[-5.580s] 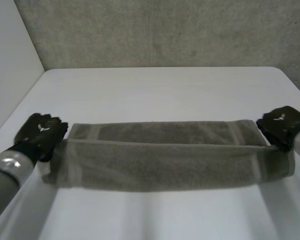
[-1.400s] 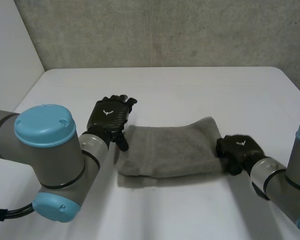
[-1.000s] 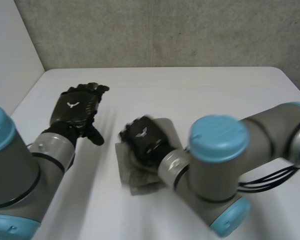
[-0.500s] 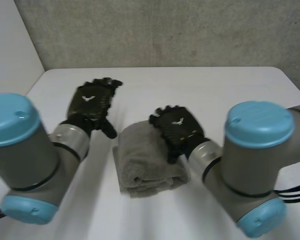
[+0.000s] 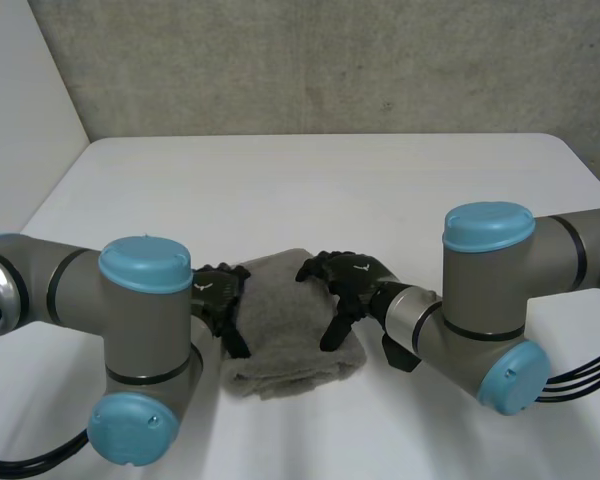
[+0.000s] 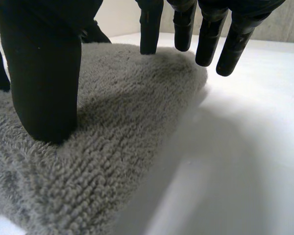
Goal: Fold the towel.
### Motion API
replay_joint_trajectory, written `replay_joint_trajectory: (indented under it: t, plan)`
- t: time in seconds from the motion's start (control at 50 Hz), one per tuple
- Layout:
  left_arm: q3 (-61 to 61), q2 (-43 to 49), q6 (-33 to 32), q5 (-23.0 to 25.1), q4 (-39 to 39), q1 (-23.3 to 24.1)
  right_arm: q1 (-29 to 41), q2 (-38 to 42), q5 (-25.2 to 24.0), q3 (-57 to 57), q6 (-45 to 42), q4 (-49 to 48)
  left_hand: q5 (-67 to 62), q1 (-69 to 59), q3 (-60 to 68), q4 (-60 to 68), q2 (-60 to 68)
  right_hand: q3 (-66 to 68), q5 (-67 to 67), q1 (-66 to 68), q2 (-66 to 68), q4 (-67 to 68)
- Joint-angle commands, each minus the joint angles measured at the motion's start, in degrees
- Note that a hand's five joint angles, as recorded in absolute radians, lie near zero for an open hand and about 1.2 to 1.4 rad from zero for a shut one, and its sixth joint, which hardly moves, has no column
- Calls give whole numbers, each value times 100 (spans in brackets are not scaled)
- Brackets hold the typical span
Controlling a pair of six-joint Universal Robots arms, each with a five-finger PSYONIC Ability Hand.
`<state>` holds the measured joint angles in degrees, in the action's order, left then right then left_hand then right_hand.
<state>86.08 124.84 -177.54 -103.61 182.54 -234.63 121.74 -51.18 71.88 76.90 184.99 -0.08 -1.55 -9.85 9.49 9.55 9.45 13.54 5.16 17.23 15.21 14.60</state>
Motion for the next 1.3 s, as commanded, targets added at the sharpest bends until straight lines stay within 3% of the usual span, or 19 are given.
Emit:
replay_joint_trajectory:
  t: [0.02,0.16,0.3,0.44,0.48,0.64,0.92,1.3]
  plan:
    - [93,-232,-9,25,18,49,-19,-250,36,-70,-7,17,155,-15,51,45,55,-354,-516,-723,-521,-460]
    - [-178,-1320,-9,25,18,242,-211,-1321,281,-34,-16,-9,155,-15,51,45,55,-354,-516,-723,-521,-460]
    - [-548,-2447,-27,34,-17,101,-669,-2484,739,-17,-25,-1,155,-15,51,45,55,-354,-516,-723,-521,-460]
    - [-829,-3230,-71,227,-562,-356,-1117,-3643,1011,80,-25,-1,155,-15,51,45,55,-354,-516,-723,-521,-460]
    - [-864,-3352,-44,603,-938,-627,-1170,-3758,1038,106,-33,17,155,-15,51,45,55,-354,-516,-723,-521,-460]
    - [-821,-3361,-62,860,-1273,-839,-1144,-3891,1038,141,-270,280,155,-15,51,45,55,-354,-516,-723,-521,-460]
    - [-944,-3379,-62,895,-1256,-848,-1118,-3855,784,141,-297,307,155,-15,51,45,55,-354,-516,-723,-521,-460]
    - [-873,-3414,-62,877,-1239,-813,-1179,-3899,827,150,-341,307,155,-15,51,45,55,-354,-516,-723,-521,-460]
